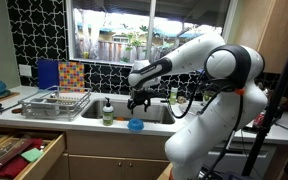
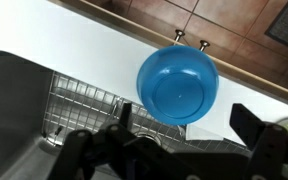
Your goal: Move the blue bowl to the left and open the faucet then place the blue bowl under the running faucet and set it back down on the counter
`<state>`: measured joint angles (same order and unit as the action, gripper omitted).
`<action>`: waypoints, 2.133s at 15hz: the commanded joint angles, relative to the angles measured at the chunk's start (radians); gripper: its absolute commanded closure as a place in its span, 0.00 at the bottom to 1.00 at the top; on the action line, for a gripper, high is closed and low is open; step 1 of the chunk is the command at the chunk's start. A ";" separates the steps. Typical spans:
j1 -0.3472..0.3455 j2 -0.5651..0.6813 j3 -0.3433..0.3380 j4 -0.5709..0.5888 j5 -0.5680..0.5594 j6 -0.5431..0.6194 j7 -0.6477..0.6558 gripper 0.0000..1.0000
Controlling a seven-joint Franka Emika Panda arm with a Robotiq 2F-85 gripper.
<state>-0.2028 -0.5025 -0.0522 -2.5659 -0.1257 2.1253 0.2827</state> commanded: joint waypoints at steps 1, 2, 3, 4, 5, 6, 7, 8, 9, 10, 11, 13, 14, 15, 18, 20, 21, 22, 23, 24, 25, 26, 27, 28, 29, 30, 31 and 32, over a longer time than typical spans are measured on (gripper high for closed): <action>0.003 0.069 -0.048 -0.002 0.108 0.075 0.009 0.00; 0.003 0.085 -0.056 -0.002 0.124 0.091 -0.005 0.00; 0.004 0.098 -0.063 -0.003 0.139 0.102 -0.014 0.00; 0.005 0.114 -0.071 0.002 0.148 0.093 -0.032 0.00; 0.006 0.129 -0.077 0.006 0.161 0.081 -0.041 0.00; 0.003 0.143 -0.077 0.010 0.161 0.068 -0.040 0.00; 0.000 0.155 -0.075 0.012 0.155 0.066 -0.033 0.00; -0.013 0.167 -0.062 0.010 0.125 0.084 0.006 0.00; -0.014 0.175 -0.060 0.006 0.123 0.098 0.014 0.00; -0.009 0.181 -0.062 0.002 0.131 0.109 0.011 0.00; 0.000 0.186 -0.067 0.000 0.148 0.113 -0.006 0.00; 0.002 0.201 -0.064 0.000 0.148 0.118 0.002 0.00; 0.005 0.209 -0.064 0.002 0.152 0.113 -0.001 0.00; 0.004 0.213 -0.062 0.001 0.147 0.117 0.006 0.00; 0.004 0.225 -0.058 0.003 0.147 0.126 0.019 0.00; 0.008 0.229 -0.055 0.004 0.152 0.136 0.026 0.00; 0.010 0.233 -0.053 0.003 0.153 0.144 0.030 0.00; 0.013 0.238 -0.052 0.005 0.158 0.147 0.034 0.00; 0.013 0.243 -0.048 0.004 0.154 0.157 0.042 0.00; 0.014 0.246 -0.047 0.004 0.156 0.158 0.046 0.00; 0.015 0.248 -0.045 0.003 0.154 0.166 0.048 0.00; 0.015 0.250 -0.043 0.002 0.152 0.175 0.054 0.00; 0.014 0.251 -0.041 0.000 0.147 0.187 0.056 0.00; 0.013 0.255 -0.036 0.000 0.138 0.193 0.065 0.00; 0.013 0.258 -0.033 -0.001 0.135 0.197 0.069 0.00; 0.014 0.261 -0.030 0.001 0.134 0.191 0.075 0.00; 0.016 0.264 -0.029 0.004 0.137 0.176 0.072 0.00; 0.018 0.266 -0.028 0.006 0.141 0.166 0.068 0.00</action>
<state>-0.1952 -0.2799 -0.0867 -2.5584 0.0055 2.2881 0.3346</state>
